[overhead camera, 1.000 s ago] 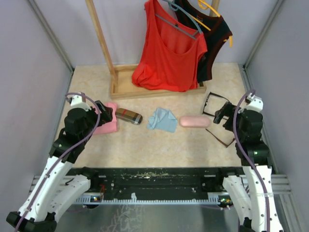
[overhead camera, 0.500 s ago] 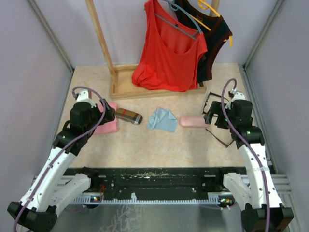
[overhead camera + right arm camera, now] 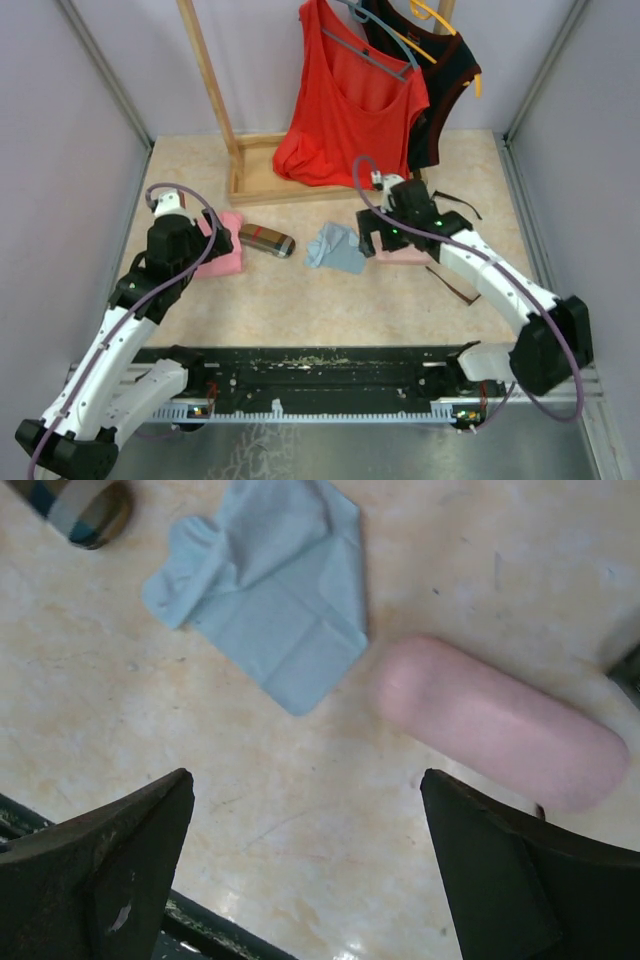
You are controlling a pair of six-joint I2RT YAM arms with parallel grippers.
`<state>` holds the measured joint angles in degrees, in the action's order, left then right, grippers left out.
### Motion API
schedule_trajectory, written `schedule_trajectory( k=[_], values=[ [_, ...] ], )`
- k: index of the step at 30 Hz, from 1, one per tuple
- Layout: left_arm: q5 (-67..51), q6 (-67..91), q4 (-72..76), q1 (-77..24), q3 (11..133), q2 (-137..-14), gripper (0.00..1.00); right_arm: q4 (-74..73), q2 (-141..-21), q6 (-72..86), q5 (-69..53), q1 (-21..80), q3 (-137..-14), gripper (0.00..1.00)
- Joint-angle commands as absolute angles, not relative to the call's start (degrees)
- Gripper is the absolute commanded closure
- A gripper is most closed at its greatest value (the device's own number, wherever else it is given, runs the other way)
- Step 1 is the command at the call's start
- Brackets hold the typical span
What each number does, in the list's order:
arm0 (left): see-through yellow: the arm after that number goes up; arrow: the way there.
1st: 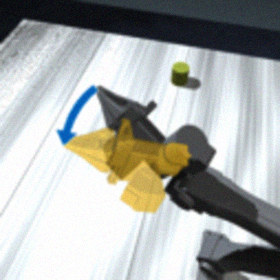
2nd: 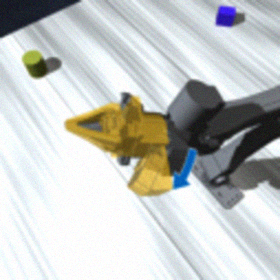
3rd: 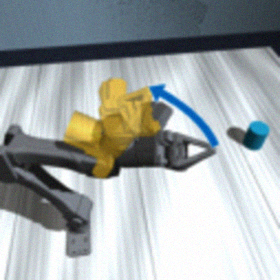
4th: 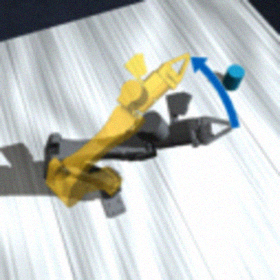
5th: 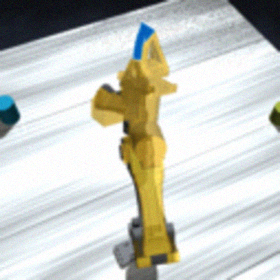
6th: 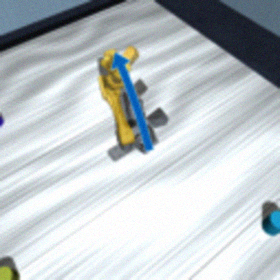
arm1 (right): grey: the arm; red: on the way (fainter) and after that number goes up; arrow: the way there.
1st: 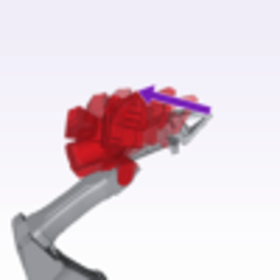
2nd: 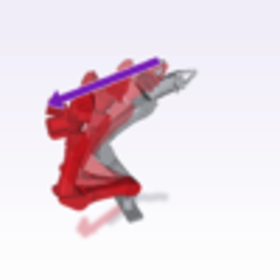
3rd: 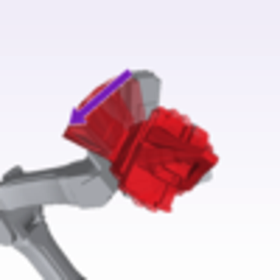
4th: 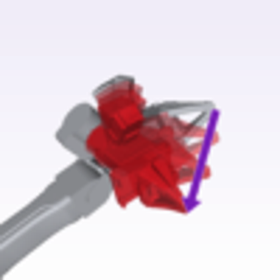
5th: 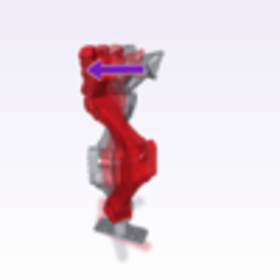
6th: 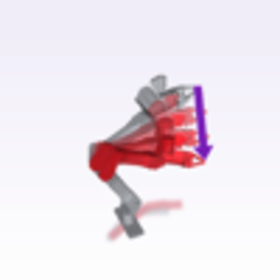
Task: Organize the sunglasses
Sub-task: Pick up the sunglasses case from the center of the board.
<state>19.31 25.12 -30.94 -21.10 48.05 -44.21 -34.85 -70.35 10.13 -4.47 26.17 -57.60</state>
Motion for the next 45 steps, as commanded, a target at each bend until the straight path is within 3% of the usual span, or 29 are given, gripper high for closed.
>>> schedule_trajectory(
  k=[1,11,23,45],
  values=[
    [25.02,27.82,-36.45,-20.70,49.34,-43.99,0.00,-27.28,-79.07,4.33,-7.32,32.22,-66.19,0.04],
    [25.94,29.16,-37.57,-20.74,47.81,-39.14,0.00,-23.46,-100.05,-0.87,-13.75,37.77,-85.55,0.04],
    [28.19,30.13,-37.57,-20.74,46.92,-34.00,0.00,-29.53,-120.10,-8.03,-14.44,44.07,-108.56,0.04],
    [27.82,29.74,-37.13,-20.73,46.65,-31.05,0.00,-31.65,-136.96,-9.45,-20.68,47.54,-123.61,0.07]
  ],
)
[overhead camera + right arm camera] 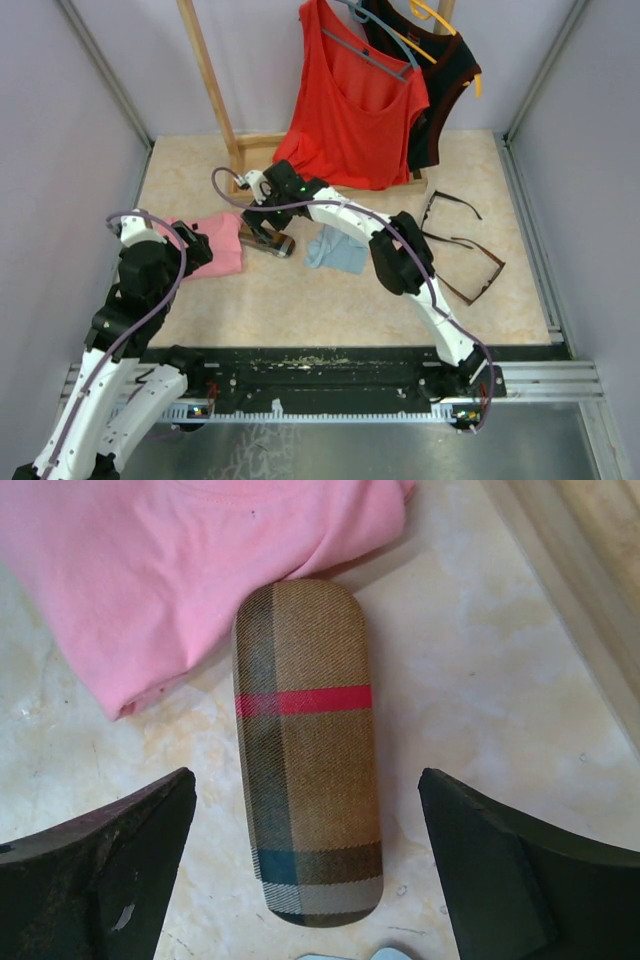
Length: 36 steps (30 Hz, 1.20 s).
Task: Organize the sunglasses
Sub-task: Pick up the sunglasses case from the center of the board.
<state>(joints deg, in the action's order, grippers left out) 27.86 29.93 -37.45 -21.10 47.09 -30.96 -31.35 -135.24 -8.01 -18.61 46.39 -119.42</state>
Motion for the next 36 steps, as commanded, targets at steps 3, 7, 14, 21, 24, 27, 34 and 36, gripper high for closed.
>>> schedule_trajectory(
  k=[3,7,14,21,24,27,34,36],
  values=[
    [27.69,29.63,-37.12,-20.71,46.69,-31.29,0.00,-33.05,-138.55,-10.25,-20.66,47.85,-125.46,0.07],
    [27.52,29.53,-37.04,-20.72,46.60,-31.28,0.00,-34.45,-140.03,-11.11,-19.87,48.16,-127.45,0.08],
    [27.25,29.47,-37.01,-20.71,46.59,-31.46,0.00,-35.17,-140.92,-11.82,-19.17,48.26,-127.88,0.16],
    [27.00,29.30,-36.79,-20.73,46.54,-31.60,0.00,-36.02,-141.99,-12.35,-18.17,48.30,-128.27,0.16],
    [26.81,29.31,-36.71,-20.71,46.53,-31.78,0.00,-35.99,-142.12,-12.48,-18.08,48.25,-128.23,0.16],
    [26.63,29.20,-36.70,-20.74,46.56,-31.98,0.00,-35.88,-142.21,-12.48,-18.06,48.31,-128.23,0.18],
    [26.61,29.24,-36.66,-20.74,46.54,-31.92,0.00,-35.77,-142.47,-12.09,-18.33,48.26,-128.24,0.30],
    [26.67,29.19,-36.65,-20.74,46.49,-31.82,0.00,-35.72,-142.34,-12.08,-18.62,48.30,-128.28,0.33]
  ],
)
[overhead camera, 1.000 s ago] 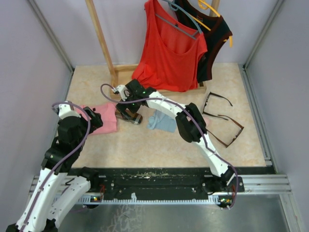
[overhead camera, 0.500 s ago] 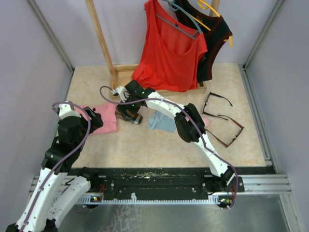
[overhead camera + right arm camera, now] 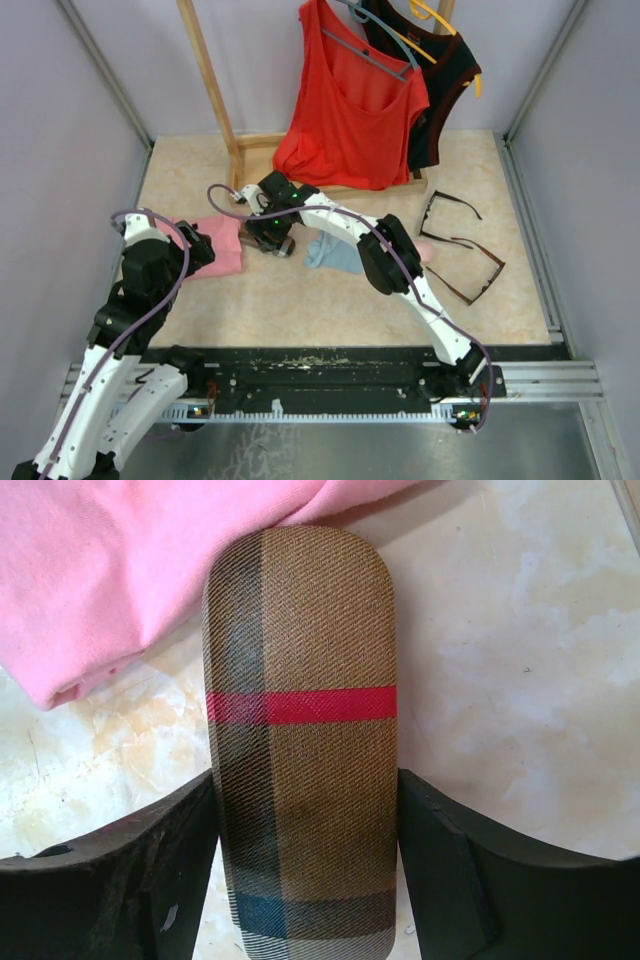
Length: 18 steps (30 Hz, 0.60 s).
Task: Organize the sunglasses
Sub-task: Pick up the sunglasses case from the center of the board.
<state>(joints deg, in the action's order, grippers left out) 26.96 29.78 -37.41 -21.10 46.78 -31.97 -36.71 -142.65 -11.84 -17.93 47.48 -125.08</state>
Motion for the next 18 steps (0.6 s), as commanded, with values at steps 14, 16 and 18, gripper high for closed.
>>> schedule_trajectory(
  k=[14,16,18],
  values=[
    [26.54,29.24,-36.57,-20.68,46.42,-31.90,0.00,-34.89,-140.30,-11.86,-18.72,48.25,-128.29,0.13],
    [26.46,29.25,-36.59,-20.74,46.43,-31.90,0.00,-34.73,-140.27,-11.86,-18.72,48.31,-128.11,0.13],
    [26.53,29.26,-36.51,-20.74,46.49,-31.82,0.00,-34.64,-140.29,-11.75,-18.87,48.27,-127.98,0.12]
  ],
)
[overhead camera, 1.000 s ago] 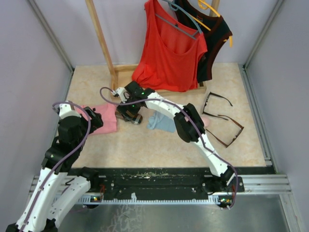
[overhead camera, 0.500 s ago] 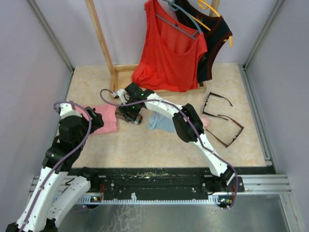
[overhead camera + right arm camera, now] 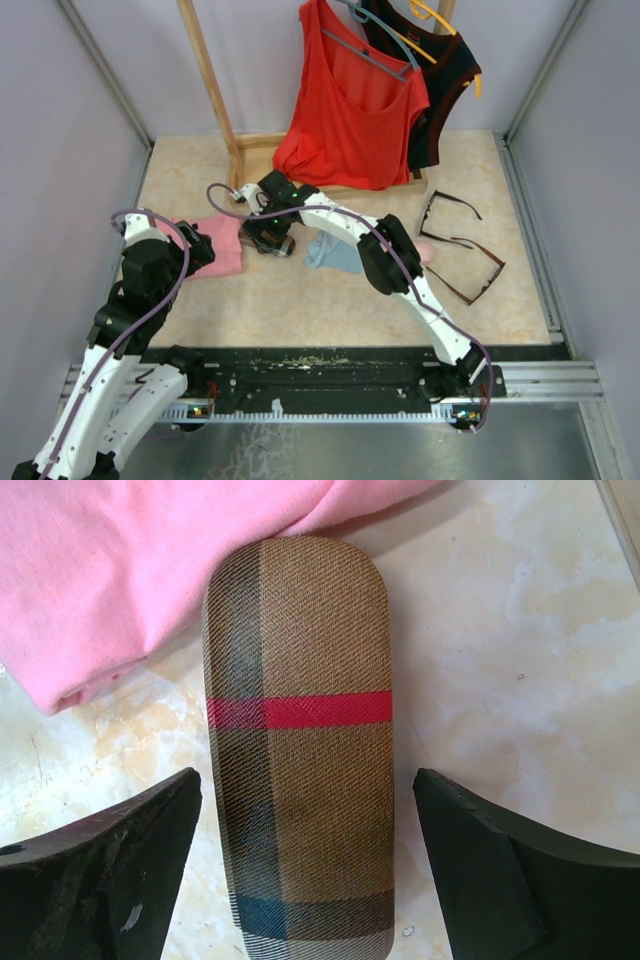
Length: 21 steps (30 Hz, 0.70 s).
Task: Organize the sunglasses
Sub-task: Pick up the sunglasses case from the center of the board.
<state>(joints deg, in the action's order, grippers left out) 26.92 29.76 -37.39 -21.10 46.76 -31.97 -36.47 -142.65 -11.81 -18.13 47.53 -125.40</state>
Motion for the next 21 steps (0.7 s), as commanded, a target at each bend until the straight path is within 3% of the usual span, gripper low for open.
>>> schedule_trajectory(
  k=[1,5,11,16,21],
  values=[
    [26.50,29.24,-36.56,-20.74,46.46,-31.82,0.00,-34.63,-140.28,-11.69,-18.97,48.33,-128.05,0.12],
    [26.54,29.23,-36.59,-20.74,46.49,-31.85,0.00,-34.33,-140.27,-11.59,-18.77,48.27,-128.06,0.11],
    [26.54,29.20,-36.48,-20.73,46.32,-31.99,0.00,-34.10,-140.27,-11.50,-18.49,48.29,-127.97,0.23],
    [26.53,29.15,-36.48,-20.67,46.38,-32.00,0.00,-34.02,-140.14,-11.41,-18.30,48.25,-127.99,0.35],
    [26.81,29.66,-36.44,-20.74,46.45,-31.84,0.00,-33.04,-138.45,-11.28,-18.32,48.30,-127.37,0.53]
  ],
)
